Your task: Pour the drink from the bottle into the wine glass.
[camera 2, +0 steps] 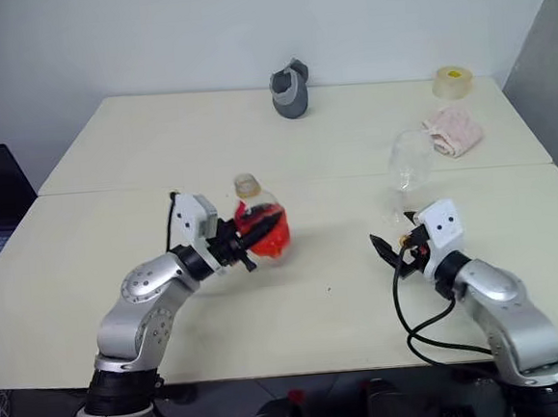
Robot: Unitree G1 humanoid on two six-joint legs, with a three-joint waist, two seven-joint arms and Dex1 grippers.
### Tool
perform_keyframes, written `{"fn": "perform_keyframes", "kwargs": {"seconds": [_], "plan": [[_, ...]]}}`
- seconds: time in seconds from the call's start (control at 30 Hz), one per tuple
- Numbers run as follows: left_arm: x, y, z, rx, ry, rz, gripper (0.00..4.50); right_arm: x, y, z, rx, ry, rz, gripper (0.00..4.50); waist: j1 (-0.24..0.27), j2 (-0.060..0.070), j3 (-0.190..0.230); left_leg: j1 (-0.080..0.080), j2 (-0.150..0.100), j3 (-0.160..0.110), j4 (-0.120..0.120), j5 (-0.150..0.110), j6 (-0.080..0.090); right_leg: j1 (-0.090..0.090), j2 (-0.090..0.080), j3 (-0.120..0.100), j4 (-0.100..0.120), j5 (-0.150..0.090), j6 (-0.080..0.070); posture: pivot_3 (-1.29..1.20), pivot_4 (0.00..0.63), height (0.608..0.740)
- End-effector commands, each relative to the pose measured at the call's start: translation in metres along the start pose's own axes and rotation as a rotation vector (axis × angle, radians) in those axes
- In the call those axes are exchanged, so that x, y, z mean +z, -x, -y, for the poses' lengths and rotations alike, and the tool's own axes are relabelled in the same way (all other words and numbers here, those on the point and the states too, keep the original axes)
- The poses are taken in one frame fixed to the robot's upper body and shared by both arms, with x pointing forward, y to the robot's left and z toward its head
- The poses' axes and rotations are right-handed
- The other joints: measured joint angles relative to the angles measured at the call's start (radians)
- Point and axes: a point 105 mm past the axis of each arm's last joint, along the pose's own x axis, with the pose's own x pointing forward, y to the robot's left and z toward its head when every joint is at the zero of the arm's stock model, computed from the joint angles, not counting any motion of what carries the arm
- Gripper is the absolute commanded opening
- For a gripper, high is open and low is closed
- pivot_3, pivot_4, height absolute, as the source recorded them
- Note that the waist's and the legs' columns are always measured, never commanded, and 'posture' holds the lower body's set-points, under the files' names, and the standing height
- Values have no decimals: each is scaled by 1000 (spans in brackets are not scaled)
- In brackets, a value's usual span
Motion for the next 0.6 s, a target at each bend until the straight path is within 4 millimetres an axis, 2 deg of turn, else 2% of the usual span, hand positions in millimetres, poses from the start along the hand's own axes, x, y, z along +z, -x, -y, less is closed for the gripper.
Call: {"fn": "perform_keyframes", "kwargs": {"seconds": [0.03, 0.17, 0.3, 0.47, 0.6], "plan": [[16, -2, -24, 131, -63, 67, 1020, 31, 2, -36, 279, 33, 90, 4474, 0, 0, 0, 0, 0, 0, 0, 0, 0, 0, 0, 0, 0, 0, 0, 0, 150, 740], [22, -10, -64, 347, -86, 104, 1020, 39, -24, -45, 366, 80, 135, 4474, 0, -2, 0, 0, 0, 0, 1, 0, 0, 1, 0, -1, 0, 0, 0, 0, 150, 740], [22, -5, -94, 478, -101, 110, 1020, 49, -47, -46, 371, 91, 181, 4474, 0, -2, 0, -1, 0, 0, 1, 1, -1, -1, 0, -1, 0, 0, 0, 0, 150, 740], [7, 6, -117, 569, -96, 84, 1020, 50, -61, -45, 367, 108, 188, 4474, 1, -2, 0, -2, -2, -1, 1, 2, -4, -1, -3, 0, -1, 0, 0, 0, 150, 740], [-5, 10, -121, 597, -83, 73, 1020, 50, -63, -46, 356, 106, 196, 4474, 1, -3, 0, -3, -2, -4, 2, 2, -4, -2, -3, -1, 0, 0, 0, 0, 150, 740]]}}
